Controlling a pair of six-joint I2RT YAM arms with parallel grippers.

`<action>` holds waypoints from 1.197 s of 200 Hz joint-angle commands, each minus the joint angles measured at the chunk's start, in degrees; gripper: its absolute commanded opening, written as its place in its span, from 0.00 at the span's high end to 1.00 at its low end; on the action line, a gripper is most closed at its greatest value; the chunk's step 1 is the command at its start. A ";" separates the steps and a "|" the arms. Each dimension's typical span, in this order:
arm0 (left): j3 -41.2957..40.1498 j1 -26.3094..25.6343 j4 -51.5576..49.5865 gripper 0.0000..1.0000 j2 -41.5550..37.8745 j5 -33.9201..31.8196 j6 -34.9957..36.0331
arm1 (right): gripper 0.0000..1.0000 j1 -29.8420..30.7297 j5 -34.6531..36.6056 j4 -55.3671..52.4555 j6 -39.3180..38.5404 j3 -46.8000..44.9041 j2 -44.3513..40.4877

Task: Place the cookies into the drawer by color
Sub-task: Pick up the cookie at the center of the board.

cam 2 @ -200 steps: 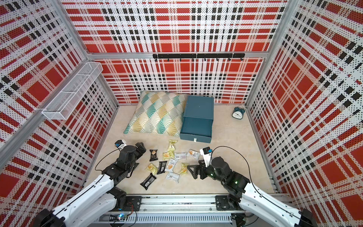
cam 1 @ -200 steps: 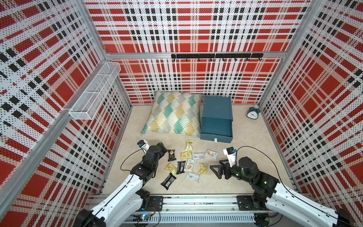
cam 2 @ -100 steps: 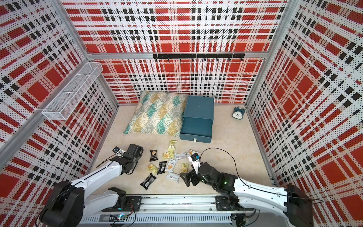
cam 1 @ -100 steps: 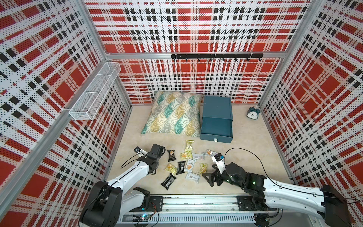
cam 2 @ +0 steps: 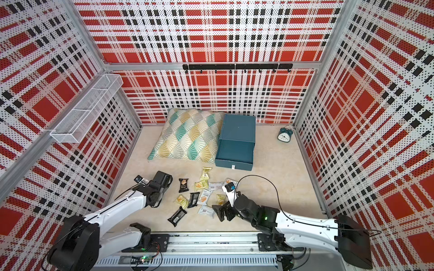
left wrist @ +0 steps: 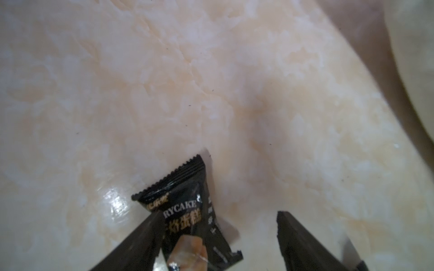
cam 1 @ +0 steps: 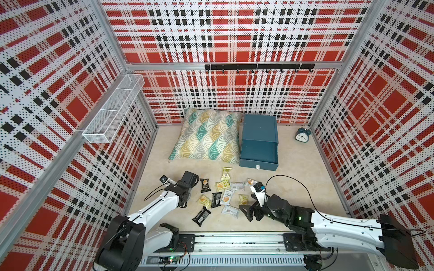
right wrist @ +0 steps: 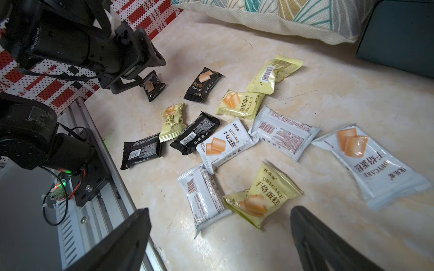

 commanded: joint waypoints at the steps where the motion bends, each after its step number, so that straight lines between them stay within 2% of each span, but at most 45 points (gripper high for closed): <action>1: 2.22 -0.69 -4.87 0.16 -3.60 -2.08 -2.39 | 0.00 0.54 1.85 1.11 -0.31 1.29 -0.77; 42: 1.01 0.64 -5.40 0.16 -4.53 -1.29 -3.12 | 0.00 0.55 2.01 0.71 -0.22 1.28 -1.48; 88: -2.19 5.11 -0.20 0.19 1.32 3.60 -1.80 | 0.00 0.58 2.09 0.21 0.13 1.38 -1.29; 125: -3.36 5.98 3.68 0.21 6.90 5.94 -1.30 | 0.00 0.63 2.27 0.00 0.13 1.26 -1.99; 137: -3.40 5.97 4.59 0.27 8.25 6.48 -1.17 | 0.00 0.65 2.57 -0.26 0.13 1.23 -2.17; 159: -3.33 5.68 5.55 0.54 9.13 6.98 -0.99 | 0.00 0.70 2.74 -0.62 0.13 1.26 -2.49; 175: -3.06 5.06 5.50 0.62 8.58 6.56 -0.91 | 0.00 0.69 2.80 -0.88 0.09 1.22 -2.71; 202: -2.31 3.52 5.33 0.70 7.48 6.28 -0.70 | 0.00 0.63 3.08 -1.15 0.04 1.29 -3.04; 232: 0.48 -1.38 5.08 0.71 6.32 5.44 -0.81 | 0.00 0.64 6.82 -3.62 0.22 2.73 -3.41; 239: 1.46 -2.95 5.14 0.71 6.03 5.10 -0.75 | 0.00 0.63 8.70 -4.97 2.48 3.57 -3.50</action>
